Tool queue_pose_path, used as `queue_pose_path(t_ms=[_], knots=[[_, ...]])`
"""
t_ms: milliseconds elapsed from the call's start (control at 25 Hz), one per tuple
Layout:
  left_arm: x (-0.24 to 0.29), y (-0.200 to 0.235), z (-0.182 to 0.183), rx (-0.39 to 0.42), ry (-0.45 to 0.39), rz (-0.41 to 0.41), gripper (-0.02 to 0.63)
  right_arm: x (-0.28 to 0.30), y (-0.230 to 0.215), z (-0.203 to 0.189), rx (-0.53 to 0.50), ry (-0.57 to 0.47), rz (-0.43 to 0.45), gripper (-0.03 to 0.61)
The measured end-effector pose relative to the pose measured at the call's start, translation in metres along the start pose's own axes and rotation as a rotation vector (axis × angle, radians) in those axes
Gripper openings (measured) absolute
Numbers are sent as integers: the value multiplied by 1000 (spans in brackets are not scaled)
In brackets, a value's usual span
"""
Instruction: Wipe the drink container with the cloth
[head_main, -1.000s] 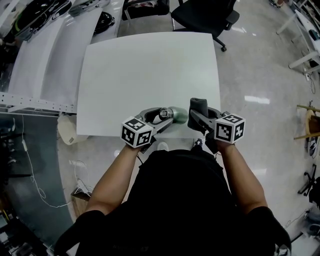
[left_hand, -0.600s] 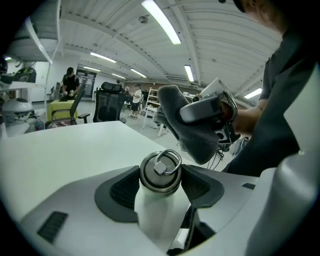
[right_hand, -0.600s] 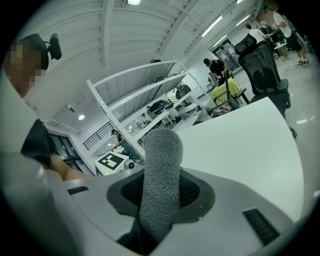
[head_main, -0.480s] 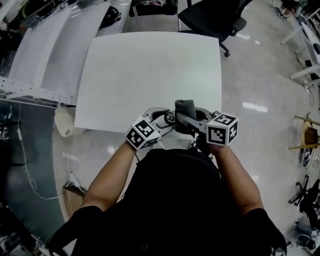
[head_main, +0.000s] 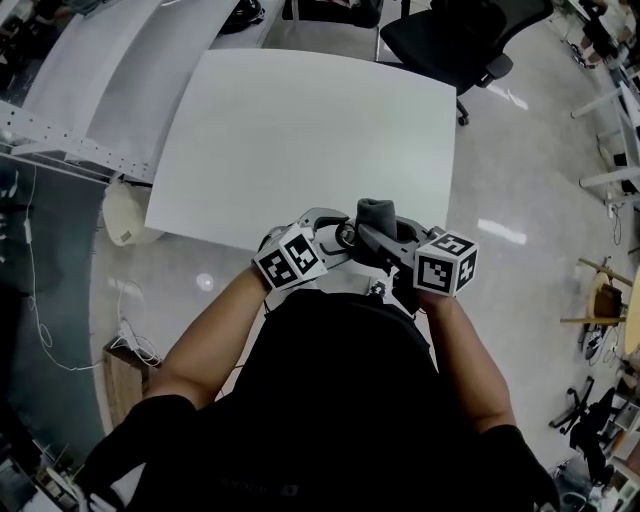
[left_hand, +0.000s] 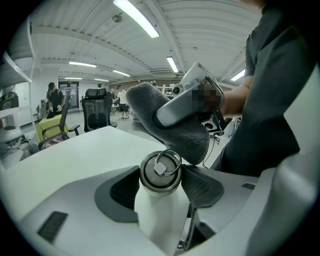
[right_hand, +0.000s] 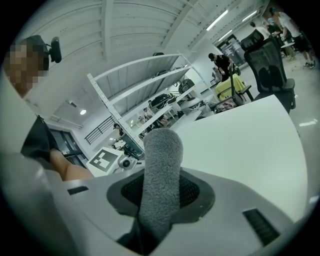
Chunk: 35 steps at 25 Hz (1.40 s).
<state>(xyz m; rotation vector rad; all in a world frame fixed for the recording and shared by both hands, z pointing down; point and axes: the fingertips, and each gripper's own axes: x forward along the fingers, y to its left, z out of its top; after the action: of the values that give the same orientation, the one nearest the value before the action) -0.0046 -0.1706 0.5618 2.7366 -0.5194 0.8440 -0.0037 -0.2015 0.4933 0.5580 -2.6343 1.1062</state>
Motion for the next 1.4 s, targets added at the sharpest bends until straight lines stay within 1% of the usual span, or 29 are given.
queue_pose_path(t_ms=[200, 480, 760, 960, 1400], knots=[[-3, -3, -2, 37, 25, -10, 264, 3, -5, -3, -9, 5, -25, 112], [-5, -6, -4, 82, 49, -14, 264, 2, -24, -15, 15, 14, -73, 112], [-3, -8, -3, 95, 52, -9, 264, -5, -45, -24, 46, 6, -115, 112], [-3, -9, -2, 116, 54, -8, 264, -8, -58, -29, 86, -13, -131, 112], [-6, -9, -4, 121, 55, 6, 264, -16, -92, -56, 120, 14, -204, 112]])
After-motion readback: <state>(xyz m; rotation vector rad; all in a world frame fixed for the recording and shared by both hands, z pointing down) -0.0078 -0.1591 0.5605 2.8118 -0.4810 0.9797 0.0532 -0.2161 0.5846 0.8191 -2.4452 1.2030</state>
